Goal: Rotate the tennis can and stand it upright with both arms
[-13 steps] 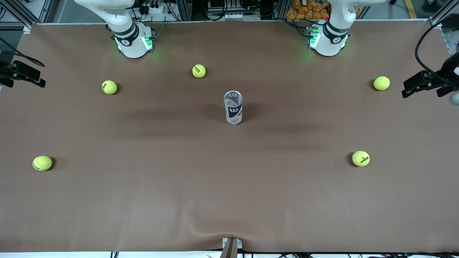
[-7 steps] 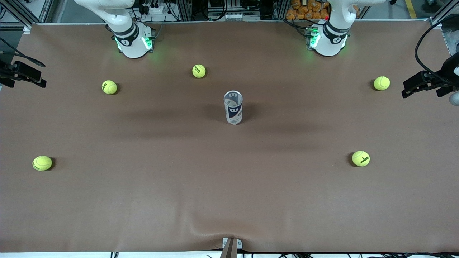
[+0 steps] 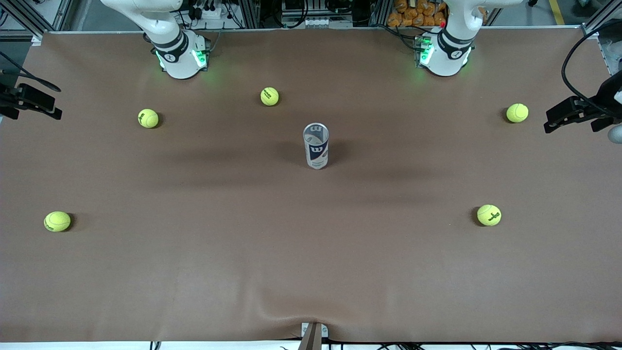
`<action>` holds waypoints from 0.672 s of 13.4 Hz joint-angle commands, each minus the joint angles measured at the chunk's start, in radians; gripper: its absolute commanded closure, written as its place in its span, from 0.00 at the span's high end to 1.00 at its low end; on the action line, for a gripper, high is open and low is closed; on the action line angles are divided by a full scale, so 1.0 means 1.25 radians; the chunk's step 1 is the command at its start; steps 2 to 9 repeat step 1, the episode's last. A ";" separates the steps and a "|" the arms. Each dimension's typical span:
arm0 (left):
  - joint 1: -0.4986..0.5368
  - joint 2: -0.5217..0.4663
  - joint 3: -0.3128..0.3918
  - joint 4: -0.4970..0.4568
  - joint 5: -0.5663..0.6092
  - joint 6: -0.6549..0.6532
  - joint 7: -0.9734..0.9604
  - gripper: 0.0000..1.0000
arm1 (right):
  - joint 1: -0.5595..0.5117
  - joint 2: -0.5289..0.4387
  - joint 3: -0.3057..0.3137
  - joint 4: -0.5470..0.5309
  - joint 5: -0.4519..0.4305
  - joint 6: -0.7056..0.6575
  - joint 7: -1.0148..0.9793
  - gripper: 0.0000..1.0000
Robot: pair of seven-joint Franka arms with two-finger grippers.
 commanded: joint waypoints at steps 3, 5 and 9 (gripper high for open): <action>-0.004 0.001 0.004 0.001 -0.013 0.006 0.011 1.00 | -0.009 -0.007 0.005 -0.003 -0.004 0.003 0.002 1.00; -0.004 0.001 0.004 0.001 -0.013 0.006 0.011 1.00 | -0.009 -0.007 0.005 -0.003 -0.004 0.003 0.002 1.00; -0.004 0.001 0.004 0.001 -0.013 0.006 0.011 1.00 | -0.009 -0.007 0.005 -0.003 -0.004 0.003 0.002 1.00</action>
